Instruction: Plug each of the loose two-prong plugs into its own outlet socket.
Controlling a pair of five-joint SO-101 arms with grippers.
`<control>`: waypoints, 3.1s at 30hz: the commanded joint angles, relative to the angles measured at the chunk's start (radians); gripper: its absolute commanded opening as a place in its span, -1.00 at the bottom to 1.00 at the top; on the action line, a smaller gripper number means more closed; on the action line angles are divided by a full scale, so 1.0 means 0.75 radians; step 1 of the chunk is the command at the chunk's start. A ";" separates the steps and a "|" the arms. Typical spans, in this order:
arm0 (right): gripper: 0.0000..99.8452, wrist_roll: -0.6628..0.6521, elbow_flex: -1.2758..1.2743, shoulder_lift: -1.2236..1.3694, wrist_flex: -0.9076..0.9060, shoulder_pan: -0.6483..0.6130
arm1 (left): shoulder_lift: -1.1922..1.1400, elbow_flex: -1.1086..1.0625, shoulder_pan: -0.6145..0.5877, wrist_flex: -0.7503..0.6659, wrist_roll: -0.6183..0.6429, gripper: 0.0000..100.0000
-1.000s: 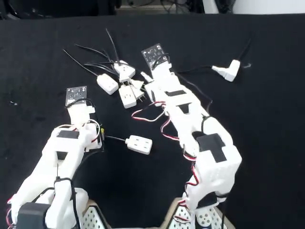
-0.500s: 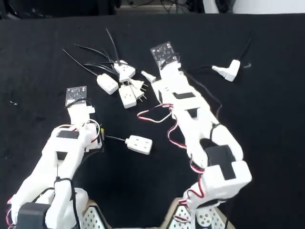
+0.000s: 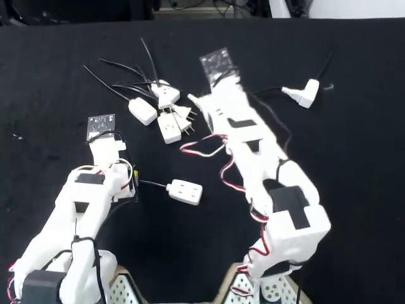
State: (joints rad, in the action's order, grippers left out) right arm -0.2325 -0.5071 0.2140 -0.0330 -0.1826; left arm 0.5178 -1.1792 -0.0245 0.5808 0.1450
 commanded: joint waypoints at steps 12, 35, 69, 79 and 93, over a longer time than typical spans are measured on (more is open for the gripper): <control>-0.98 0.043 0.605 0.453 -0.104 0.043 | 0.002 0.009 0.015 -0.020 0.004 -0.68; -0.98 -0.307 0.054 -0.097 -0.405 -0.190 | 0.014 0.013 -0.011 -0.010 0.004 -0.69; -0.98 -0.162 -1.584 -2.364 -0.601 -0.213 | -0.444 0.942 0.429 -0.074 -0.681 -0.69; -0.98 -0.155 -1.566 -2.822 -0.996 -0.082 | -0.679 0.877 0.508 -0.550 -0.587 -0.68; -0.98 -0.166 -1.568 -2.800 -0.996 -0.076 | -1.072 1.263 0.521 -0.591 -0.127 -0.68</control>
State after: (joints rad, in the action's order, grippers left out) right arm -0.3552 -1.6916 -1.7975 -0.7756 -0.2578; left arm -0.2954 -0.3184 0.3529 0.1527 0.0315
